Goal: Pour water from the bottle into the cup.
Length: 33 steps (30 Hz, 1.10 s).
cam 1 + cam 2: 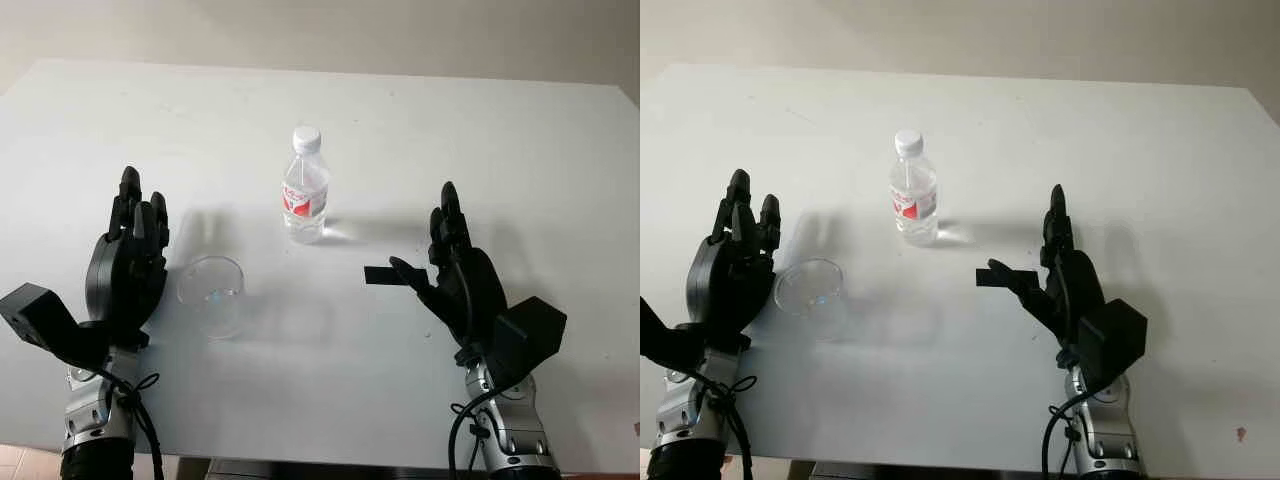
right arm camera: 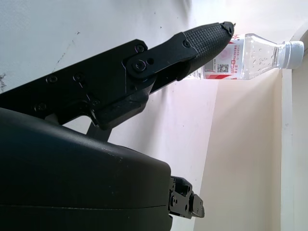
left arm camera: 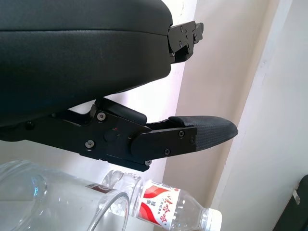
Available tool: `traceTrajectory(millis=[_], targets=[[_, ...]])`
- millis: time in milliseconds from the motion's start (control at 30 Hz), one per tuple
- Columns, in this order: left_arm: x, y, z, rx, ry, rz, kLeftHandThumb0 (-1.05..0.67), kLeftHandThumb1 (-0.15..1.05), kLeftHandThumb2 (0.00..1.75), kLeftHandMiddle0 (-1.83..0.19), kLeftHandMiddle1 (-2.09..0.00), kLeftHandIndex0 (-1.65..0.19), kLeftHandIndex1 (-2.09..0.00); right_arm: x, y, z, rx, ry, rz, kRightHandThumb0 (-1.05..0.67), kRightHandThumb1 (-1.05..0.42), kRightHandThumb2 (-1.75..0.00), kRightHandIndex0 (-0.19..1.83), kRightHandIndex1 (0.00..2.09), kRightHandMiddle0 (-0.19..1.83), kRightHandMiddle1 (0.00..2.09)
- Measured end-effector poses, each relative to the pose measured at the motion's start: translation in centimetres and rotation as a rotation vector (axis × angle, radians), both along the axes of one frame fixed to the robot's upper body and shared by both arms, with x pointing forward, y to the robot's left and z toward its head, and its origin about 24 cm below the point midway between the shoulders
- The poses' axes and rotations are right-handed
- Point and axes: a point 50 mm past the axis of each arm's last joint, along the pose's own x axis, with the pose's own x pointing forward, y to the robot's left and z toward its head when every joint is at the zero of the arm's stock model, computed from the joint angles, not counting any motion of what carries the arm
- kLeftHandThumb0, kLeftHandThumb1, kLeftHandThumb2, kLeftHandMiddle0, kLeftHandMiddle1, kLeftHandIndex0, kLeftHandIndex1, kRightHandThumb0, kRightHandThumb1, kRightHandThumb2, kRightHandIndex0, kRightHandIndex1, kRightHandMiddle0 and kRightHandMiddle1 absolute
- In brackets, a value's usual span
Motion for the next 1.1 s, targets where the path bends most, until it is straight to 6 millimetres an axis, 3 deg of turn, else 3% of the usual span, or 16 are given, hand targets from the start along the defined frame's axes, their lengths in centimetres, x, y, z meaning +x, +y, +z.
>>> traceTrajectory(millis=[467, 867, 1100], targets=[[0.4, -0.1, 0.0, -0.006, -0.003, 0.005, -0.72, 1.05, 0.52, 0.19, -0.01, 0.19, 0.0, 1.1, 0.4, 0.3, -0.013, -0.002, 0.034, -0.95, -0.93, -0.05, -0.19, 0.0, -0.19, 0.0], [0.7, -0.1, 0.2, -0.01, -0.013, 0.008, -0.73, 1.05, 0.5, 0.19, -0.04, 0.19, 0.0, 7.5, 4.3, 5.9, -0.169, -0.142, 0.215, -1.0, -0.91, -0.05, -0.19, 0.0, -0.19, 0.0], [0.7, 0.1, 0.3, -0.009, -0.021, 0.007, -0.71, 1.05, 0.53, 0.19, -0.03, 0.19, 0.0, 9.3, 6.1, 6.3, -0.189, -0.124, 0.262, -1.02, -0.92, -0.06, -0.19, 0.0, -0.19, 0.0]])
